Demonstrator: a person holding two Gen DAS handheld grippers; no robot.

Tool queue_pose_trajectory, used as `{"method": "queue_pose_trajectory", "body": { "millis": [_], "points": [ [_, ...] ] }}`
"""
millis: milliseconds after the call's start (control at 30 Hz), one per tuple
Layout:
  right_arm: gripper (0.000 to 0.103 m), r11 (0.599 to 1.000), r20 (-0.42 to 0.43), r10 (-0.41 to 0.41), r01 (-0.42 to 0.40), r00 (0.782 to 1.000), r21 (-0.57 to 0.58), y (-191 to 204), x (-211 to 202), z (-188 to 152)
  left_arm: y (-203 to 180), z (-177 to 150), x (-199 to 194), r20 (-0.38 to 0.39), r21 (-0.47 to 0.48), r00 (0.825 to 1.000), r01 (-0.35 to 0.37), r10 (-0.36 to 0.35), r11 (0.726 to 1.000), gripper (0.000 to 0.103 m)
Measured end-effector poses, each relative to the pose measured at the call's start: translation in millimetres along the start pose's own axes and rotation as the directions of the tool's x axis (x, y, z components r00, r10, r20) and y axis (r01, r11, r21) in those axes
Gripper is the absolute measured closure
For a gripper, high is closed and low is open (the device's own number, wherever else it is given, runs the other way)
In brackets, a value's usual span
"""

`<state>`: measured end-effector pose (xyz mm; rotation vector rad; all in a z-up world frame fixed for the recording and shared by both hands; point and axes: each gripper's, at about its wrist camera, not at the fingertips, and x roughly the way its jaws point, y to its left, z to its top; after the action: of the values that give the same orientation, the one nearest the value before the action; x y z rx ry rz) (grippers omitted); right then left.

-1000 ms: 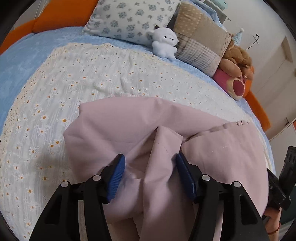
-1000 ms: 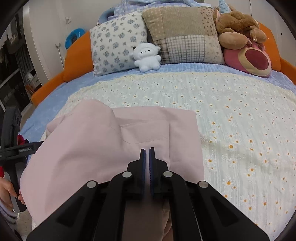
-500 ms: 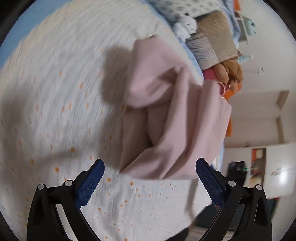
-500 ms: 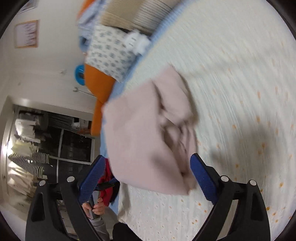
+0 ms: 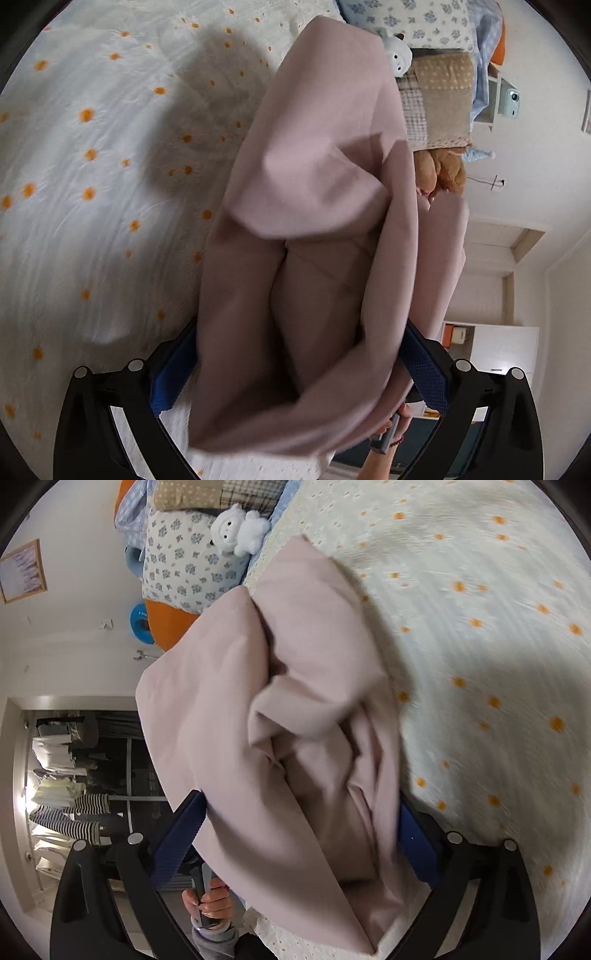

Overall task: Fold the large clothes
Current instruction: 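Lift the folded pink jacket with both grippers and carry it toward the red clothes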

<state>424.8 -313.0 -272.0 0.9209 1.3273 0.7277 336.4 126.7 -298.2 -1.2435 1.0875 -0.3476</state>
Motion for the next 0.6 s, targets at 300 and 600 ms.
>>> {"method": "queue_pose_trajectory", "body": {
  "millis": [300, 600],
  "points": [
    [0.003, 0.997, -0.017, -0.076, 0.075, 0.997, -0.018, 17, 31, 26, -28, 47, 45, 0.021, 0.066, 0.995, -0.097, 0.096, 0.993, 0.003],
    [0.063, 0.996, 0.030, -0.007, 0.009, 1.000, -0.084, 17, 20, 10, -55, 32, 45, 0.113, 0.120, 0.976, -0.200, 0.187, 0.972, 0.032]
  ]
}}
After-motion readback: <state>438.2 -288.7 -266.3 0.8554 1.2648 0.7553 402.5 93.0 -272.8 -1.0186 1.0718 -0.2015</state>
